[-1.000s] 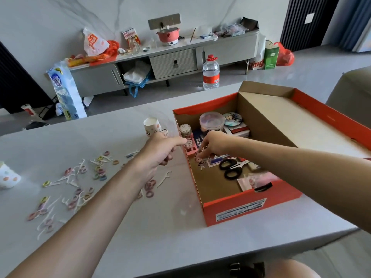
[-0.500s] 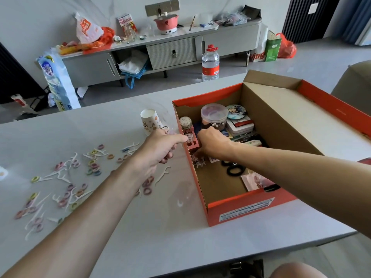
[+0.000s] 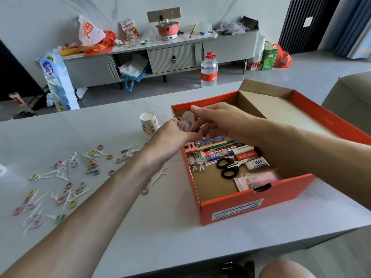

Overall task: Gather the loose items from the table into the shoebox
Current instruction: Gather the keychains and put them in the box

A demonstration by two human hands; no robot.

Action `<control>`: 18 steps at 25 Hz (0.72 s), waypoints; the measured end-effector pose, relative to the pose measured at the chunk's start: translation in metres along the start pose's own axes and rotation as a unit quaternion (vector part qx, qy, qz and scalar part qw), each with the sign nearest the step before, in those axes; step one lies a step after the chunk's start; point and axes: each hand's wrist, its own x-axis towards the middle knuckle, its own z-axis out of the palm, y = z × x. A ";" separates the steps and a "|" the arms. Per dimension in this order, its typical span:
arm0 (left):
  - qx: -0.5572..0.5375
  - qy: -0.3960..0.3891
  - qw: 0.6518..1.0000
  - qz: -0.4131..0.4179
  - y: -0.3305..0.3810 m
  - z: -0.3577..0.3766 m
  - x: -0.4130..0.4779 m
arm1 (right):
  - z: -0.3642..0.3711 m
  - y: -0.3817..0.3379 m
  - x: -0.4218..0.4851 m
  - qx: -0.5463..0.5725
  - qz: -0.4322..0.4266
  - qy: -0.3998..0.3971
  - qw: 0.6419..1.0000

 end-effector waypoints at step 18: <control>-0.207 -0.010 0.978 -0.025 0.018 0.047 0.006 | -0.053 -0.003 -0.056 -0.217 -0.042 0.060 0.973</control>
